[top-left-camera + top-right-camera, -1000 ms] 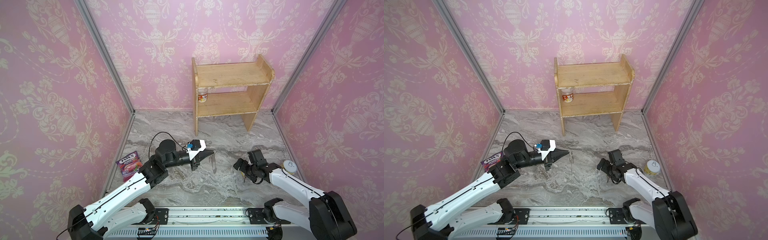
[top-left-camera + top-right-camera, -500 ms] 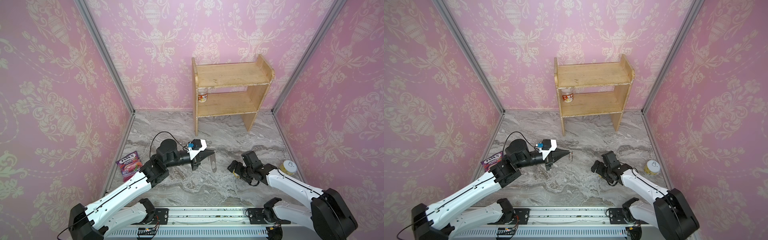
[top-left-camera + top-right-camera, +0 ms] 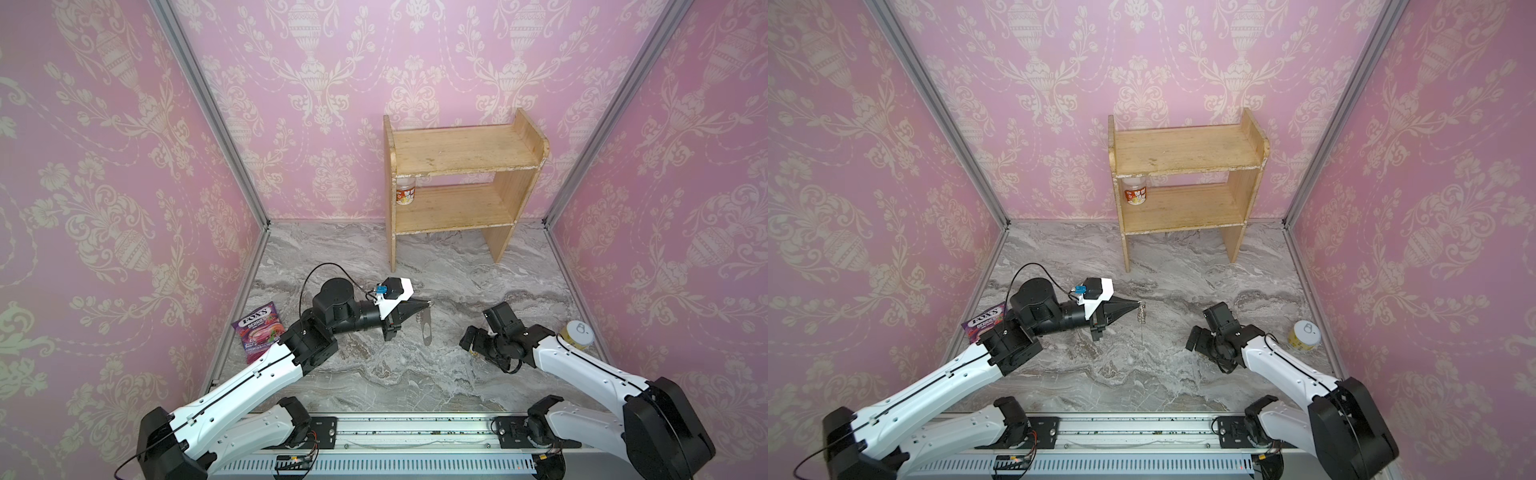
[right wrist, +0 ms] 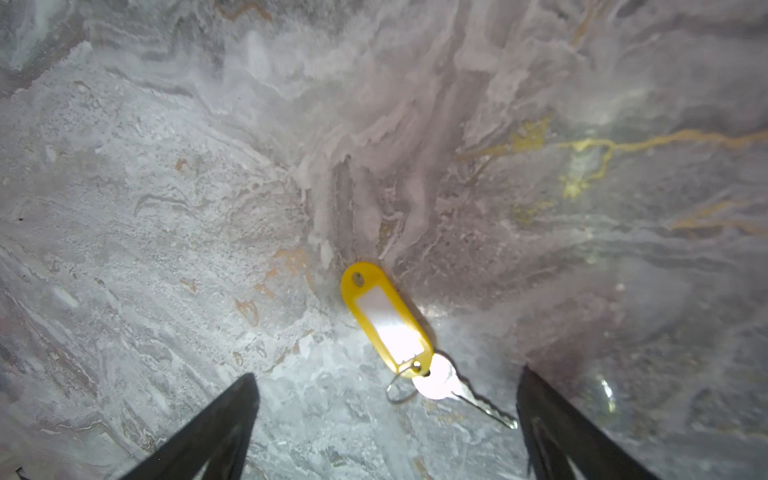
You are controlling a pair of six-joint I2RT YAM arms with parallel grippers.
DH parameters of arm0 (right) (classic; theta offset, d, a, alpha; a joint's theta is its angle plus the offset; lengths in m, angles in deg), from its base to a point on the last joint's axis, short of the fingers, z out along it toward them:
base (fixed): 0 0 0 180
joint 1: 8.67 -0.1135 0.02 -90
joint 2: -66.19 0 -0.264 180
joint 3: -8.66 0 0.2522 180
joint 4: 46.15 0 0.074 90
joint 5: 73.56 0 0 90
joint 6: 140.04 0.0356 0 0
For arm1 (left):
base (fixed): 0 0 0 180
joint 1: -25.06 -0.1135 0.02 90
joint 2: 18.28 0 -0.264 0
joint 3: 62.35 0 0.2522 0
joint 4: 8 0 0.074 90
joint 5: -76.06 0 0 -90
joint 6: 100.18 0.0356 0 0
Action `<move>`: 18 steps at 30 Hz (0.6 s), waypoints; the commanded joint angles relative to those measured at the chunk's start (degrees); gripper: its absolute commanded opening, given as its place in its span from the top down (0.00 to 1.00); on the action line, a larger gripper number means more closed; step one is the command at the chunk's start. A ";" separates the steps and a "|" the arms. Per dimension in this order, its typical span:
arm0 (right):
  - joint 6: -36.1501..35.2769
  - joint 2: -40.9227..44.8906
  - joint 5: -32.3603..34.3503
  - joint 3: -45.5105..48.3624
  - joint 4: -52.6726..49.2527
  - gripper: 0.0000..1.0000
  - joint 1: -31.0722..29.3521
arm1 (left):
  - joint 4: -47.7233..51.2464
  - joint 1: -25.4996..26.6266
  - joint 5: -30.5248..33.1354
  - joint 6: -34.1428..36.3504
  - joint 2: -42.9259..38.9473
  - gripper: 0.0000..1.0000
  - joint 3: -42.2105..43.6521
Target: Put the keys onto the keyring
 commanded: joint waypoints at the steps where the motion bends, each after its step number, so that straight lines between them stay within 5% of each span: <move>1: 1.02 -0.33 -4.55 2.07 0.25 0.03 -1.09 | -0.04 -0.41 0.66 -0.26 -0.70 1.00 -2.24; 13: 7.50 -5.15 -9.72 0.15 7.07 0.06 -8.73 | -0.56 -0.36 0.61 0.05 -0.28 1.00 -2.42; 18: -2.00 -6.74 -7.94 -7.14 -2.92 0.08 -9.62 | 0.47 -0.36 0.94 0.50 -0.71 1.00 -2.81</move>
